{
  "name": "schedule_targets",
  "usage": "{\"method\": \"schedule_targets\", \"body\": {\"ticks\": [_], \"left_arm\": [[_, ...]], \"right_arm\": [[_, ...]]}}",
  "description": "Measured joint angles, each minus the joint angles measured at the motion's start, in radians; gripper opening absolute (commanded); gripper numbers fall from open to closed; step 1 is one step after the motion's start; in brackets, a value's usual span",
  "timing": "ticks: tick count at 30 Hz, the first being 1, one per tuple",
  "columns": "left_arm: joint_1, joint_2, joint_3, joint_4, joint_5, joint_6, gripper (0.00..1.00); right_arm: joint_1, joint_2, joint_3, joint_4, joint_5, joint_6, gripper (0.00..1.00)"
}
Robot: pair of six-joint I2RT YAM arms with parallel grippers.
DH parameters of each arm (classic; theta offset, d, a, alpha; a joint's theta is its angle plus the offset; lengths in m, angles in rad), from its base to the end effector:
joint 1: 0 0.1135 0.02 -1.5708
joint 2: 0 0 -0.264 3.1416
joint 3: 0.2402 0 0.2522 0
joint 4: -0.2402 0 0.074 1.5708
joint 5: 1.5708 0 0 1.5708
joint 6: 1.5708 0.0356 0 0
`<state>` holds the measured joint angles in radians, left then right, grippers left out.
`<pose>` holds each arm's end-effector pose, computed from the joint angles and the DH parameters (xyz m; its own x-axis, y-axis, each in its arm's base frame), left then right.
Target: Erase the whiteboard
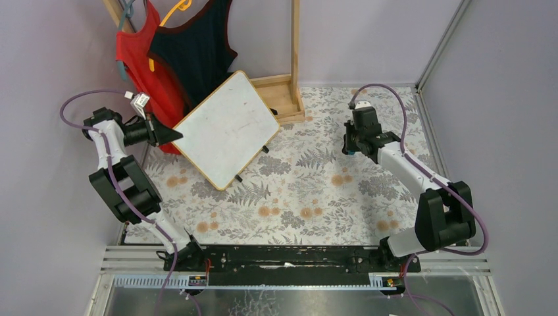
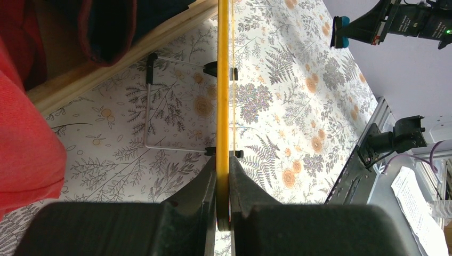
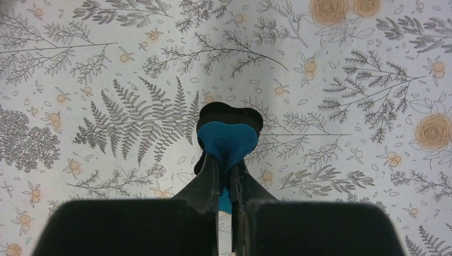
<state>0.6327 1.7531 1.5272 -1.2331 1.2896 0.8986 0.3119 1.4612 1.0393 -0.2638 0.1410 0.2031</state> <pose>0.2859 0.1672 0.2934 -0.5598 -0.1412 -0.8165 0.5787 0.6386 -0.5072 0.3096 0.0946 0.2612 -0.6307 0.0065 -0.7760 -0.0746 0.9948 0.0690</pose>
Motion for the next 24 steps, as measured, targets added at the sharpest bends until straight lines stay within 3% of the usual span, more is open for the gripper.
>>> {"method": "schedule_targets", "body": {"ticks": [8,16,24], "left_arm": [[0.0,-0.031,-0.044,0.058,0.0,-0.039,0.0],[0.0,-0.064,-0.082,0.108,-0.008,-0.079,0.0],[0.0,-0.066,-0.089,0.13,-0.011,-0.105,0.01]], "right_arm": [[-0.006,0.02,-0.014,-0.016,-0.002,0.026,0.0],[-0.019,0.174,-0.007,-0.019,-0.029,0.043,0.02],[-0.025,0.265,0.042,-0.04,-0.071,0.044,0.18]]}}
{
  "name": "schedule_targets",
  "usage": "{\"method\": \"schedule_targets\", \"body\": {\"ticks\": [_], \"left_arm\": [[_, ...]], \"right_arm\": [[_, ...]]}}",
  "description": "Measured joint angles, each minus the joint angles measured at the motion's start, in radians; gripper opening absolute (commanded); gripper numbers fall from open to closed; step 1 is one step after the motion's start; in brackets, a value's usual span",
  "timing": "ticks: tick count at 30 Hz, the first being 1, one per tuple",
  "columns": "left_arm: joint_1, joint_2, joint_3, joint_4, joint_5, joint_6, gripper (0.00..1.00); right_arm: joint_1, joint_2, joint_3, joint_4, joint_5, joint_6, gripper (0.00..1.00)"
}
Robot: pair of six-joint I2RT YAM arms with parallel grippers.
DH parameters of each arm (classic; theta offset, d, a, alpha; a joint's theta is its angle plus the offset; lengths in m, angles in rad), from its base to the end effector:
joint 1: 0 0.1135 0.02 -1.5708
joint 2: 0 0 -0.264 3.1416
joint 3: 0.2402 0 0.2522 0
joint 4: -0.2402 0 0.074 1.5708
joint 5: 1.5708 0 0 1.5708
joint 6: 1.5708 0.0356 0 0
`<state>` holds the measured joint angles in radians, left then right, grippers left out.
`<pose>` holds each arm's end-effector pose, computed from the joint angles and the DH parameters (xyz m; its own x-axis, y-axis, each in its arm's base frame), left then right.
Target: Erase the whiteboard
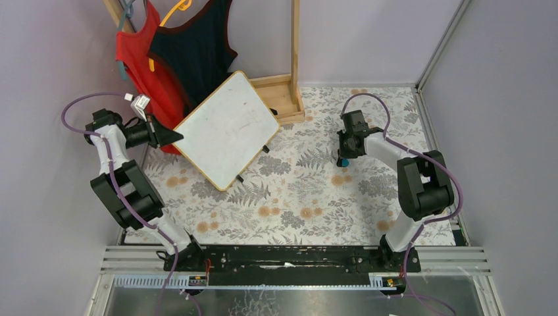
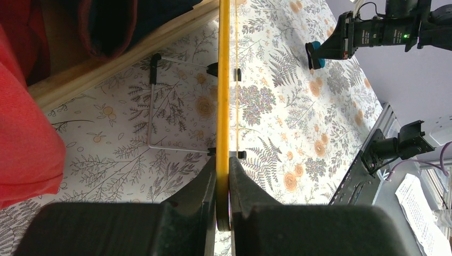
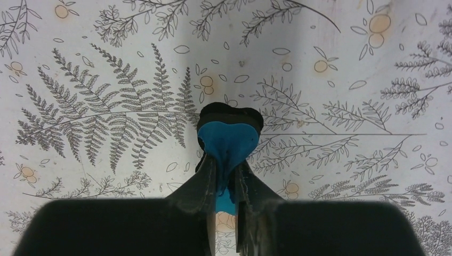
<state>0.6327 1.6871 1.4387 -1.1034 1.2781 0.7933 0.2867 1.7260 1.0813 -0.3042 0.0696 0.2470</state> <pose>0.2791 0.1624 0.2914 -0.5542 -0.1514 -0.8185 0.5590 0.6609 -0.5008 0.3426 0.0984 0.1861 -0.8154 0.0139 -0.5787 -0.0452 0.9951 0.0876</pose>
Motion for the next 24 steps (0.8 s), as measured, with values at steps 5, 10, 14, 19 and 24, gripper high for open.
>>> {"method": "schedule_targets", "body": {"ticks": [5,10,14,19,24], "left_arm": [[0.0,0.0,-0.002,0.006,0.0,-0.006,0.02],[0.0,0.0,-0.004,0.011,0.0,-0.01,0.02],[0.0,0.0,-0.005,0.013,0.001,-0.011,0.02],[0.0,0.0,-0.005,0.013,0.001,-0.011,0.02],[0.0,0.0,-0.005,0.014,0.001,-0.011,0.02]], "right_arm": [[0.0,0.018,0.031,-0.005,-0.012,-0.003,0.33],[0.0,0.019,0.032,-0.007,-0.023,-0.004,0.39],[0.0,0.022,0.032,-0.008,-0.03,-0.004,0.43],[0.0,0.024,0.032,-0.007,-0.03,-0.004,0.49],[0.0,0.014,0.03,-0.002,-0.02,-0.003,0.51]]}}
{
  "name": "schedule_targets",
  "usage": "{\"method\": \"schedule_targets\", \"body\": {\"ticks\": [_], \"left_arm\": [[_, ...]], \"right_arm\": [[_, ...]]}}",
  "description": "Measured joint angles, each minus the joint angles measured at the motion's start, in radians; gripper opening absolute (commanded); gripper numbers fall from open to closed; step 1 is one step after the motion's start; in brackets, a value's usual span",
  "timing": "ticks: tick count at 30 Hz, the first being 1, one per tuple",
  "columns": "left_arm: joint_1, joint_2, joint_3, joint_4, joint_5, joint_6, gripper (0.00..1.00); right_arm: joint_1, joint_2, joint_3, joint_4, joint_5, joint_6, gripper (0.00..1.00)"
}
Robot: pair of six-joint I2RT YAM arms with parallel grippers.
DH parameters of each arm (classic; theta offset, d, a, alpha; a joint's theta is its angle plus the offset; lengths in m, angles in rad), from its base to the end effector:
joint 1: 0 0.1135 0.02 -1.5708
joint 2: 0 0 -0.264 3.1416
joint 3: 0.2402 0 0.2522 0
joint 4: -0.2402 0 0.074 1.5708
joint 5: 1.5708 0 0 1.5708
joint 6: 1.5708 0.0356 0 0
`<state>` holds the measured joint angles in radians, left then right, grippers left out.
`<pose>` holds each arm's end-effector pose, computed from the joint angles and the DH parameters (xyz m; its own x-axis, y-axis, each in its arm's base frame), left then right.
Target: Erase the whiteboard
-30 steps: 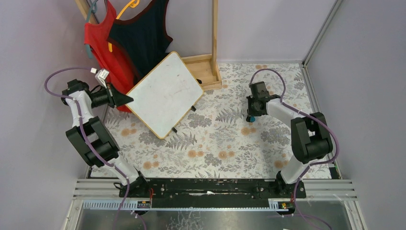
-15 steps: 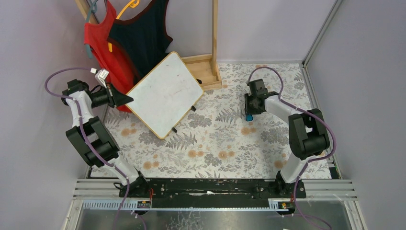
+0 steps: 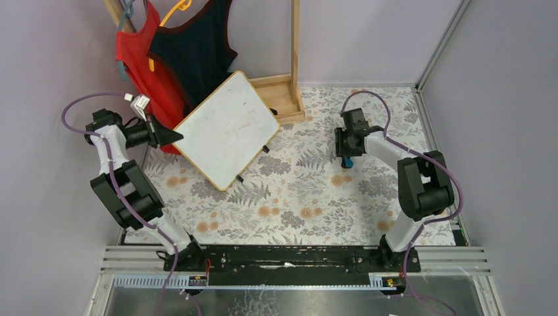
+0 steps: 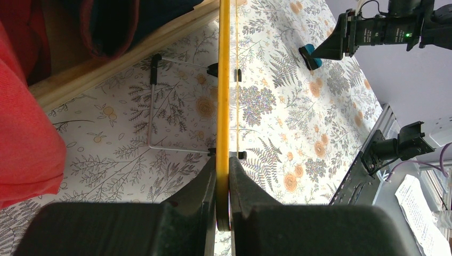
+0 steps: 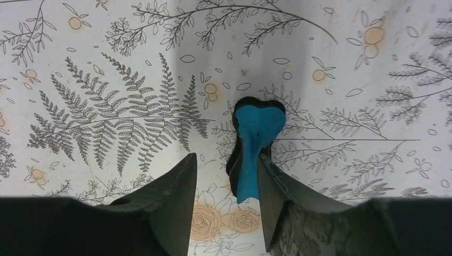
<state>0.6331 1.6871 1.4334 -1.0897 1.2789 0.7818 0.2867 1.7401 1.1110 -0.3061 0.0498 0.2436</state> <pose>0.2796 0.1629 0.2902 -0.5547 -0.1556 -0.8174 0.5561 0.6614 -0.5033 0.3486 0.1009 0.1899 -0.8104 0.0122 -0.5858 -0.0604 0.9927 0.1043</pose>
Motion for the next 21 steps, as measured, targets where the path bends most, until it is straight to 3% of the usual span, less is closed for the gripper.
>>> {"method": "schedule_targets", "body": {"ticks": [11,21], "left_arm": [[0.0,0.0,0.0,0.001,0.0,-0.003,0.02],[-0.003,-0.003,0.0,0.01,-0.016,-0.011,0.17]], "right_arm": [[0.0,-0.216,-0.054,0.029,0.08,0.0,0.52],[0.0,-0.263,-0.076,0.042,0.09,0.0,0.52]]}}
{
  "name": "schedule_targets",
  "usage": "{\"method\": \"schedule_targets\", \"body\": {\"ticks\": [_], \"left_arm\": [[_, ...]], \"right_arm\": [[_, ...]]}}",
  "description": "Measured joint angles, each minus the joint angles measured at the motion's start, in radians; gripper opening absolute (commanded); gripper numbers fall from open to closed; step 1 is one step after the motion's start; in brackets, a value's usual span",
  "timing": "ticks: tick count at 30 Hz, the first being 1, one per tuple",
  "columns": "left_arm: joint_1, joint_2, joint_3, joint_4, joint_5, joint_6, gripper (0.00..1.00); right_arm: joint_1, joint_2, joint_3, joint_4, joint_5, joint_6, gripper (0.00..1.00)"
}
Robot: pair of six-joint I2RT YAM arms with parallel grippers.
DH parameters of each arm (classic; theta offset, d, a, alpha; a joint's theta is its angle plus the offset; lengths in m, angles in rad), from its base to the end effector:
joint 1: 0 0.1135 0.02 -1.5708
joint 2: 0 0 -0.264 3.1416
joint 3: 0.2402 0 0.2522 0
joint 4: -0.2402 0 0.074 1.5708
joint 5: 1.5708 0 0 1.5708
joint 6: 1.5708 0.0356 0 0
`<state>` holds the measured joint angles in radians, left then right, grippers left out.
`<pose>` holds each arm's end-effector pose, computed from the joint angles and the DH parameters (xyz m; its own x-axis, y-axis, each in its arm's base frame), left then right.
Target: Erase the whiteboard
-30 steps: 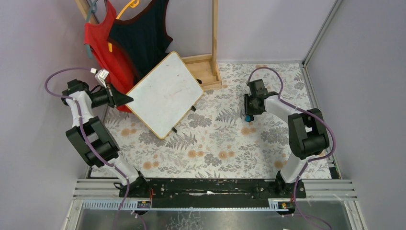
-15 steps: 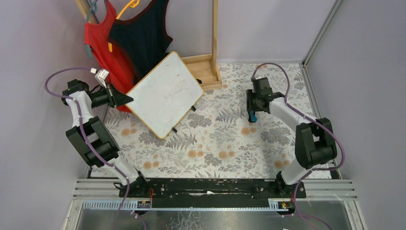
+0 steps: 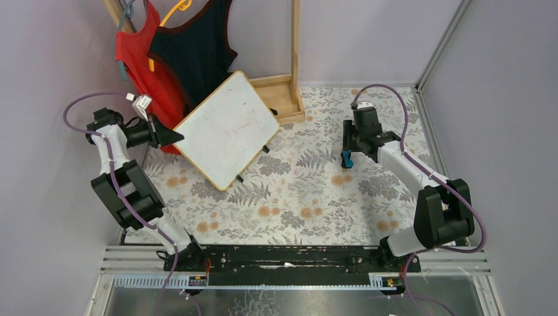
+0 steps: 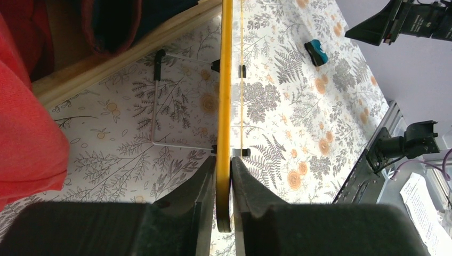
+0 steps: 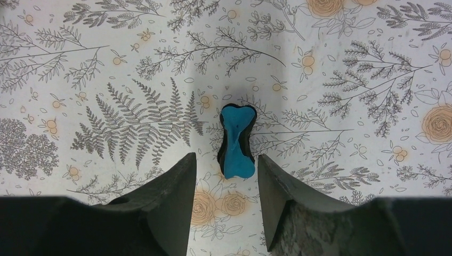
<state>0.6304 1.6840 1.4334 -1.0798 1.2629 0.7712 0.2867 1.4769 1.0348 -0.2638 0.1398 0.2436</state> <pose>0.2803 0.1625 0.2908 -0.5594 -0.1467 -0.8158 0.5502 0.6705 -0.4978 0.3136 0.0873 0.2549 -0.6469 0.0583 -0.7604 -0.0230 0.9951 0.0958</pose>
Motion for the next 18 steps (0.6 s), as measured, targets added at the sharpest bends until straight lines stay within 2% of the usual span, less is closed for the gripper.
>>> {"method": "schedule_targets", "body": {"ticks": [11,18], "left_arm": [[-0.008,-0.002,0.008,-0.011,-0.035,0.013,0.26],[-0.009,0.022,0.059,-0.079,-0.04,0.079,0.31]], "right_arm": [[0.0,0.0,-0.013,0.005,-0.002,0.0,0.51],[0.0,0.0,-0.014,0.006,-0.002,0.0,0.51]]}}
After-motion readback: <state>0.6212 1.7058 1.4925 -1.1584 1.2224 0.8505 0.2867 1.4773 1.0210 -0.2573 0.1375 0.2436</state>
